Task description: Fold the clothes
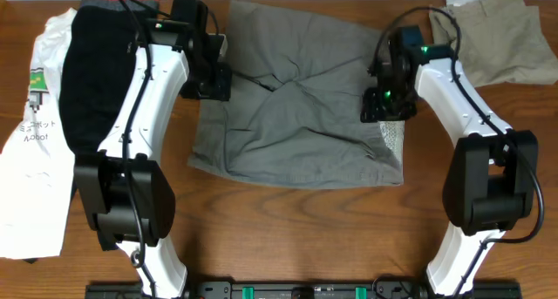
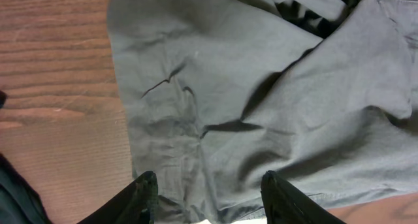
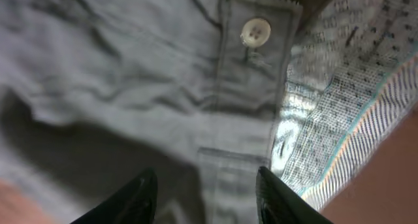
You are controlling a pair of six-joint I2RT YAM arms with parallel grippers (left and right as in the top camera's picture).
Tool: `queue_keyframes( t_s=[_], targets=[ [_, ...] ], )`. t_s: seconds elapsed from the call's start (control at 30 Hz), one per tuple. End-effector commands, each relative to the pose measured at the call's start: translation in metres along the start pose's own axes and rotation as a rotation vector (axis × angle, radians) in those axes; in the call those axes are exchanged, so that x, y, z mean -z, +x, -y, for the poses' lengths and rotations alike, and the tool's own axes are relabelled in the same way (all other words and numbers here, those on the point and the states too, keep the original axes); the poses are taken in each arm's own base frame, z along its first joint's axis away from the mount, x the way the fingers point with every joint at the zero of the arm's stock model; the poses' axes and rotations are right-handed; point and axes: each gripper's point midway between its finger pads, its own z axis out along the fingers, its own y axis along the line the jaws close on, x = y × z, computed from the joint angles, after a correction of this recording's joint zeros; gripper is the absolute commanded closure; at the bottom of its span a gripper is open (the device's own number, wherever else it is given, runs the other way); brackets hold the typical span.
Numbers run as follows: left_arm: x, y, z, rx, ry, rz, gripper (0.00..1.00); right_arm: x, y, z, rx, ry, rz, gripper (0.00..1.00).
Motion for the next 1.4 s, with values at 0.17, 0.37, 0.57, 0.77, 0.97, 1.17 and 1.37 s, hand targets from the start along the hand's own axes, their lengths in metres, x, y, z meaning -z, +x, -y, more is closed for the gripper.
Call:
queue_keyframes(
  t_s=[0.17,0.37,0.57,0.77,0.97,1.17,1.37],
  targets=[
    [0.009,-0.001,0.001,0.005,0.000,0.022,0.47,-0.025,0.001,0.032,-0.018,-0.018,0.083,0.50],
    [0.009,-0.002,0.001,0.004,0.000,0.026,0.47,-0.037,-0.003,0.026,-0.015,-0.112,0.140,0.53],
    [0.009,-0.001,0.001,0.005,0.000,0.022,0.46,-0.037,-0.009,0.013,0.003,-0.189,0.177,0.69],
    [0.009,-0.001,0.001,0.005,0.000,0.023,0.46,-0.035,-0.011,0.015,-0.001,-0.195,0.185,0.99],
    [0.009,-0.001,0.001,0.005,0.000,0.023,0.46,-0.016,-0.021,0.022,-0.051,-0.308,0.232,0.99],
    [0.009,-0.001,0.001,0.006,0.000,0.021,0.46,0.028,-0.010,0.062,-0.219,-0.252,0.230,0.99],
    [0.009,-0.001,0.001,0.006,0.000,0.021,0.45,0.060,0.017,0.098,-0.357,-0.054,0.217,0.99]
  ],
)
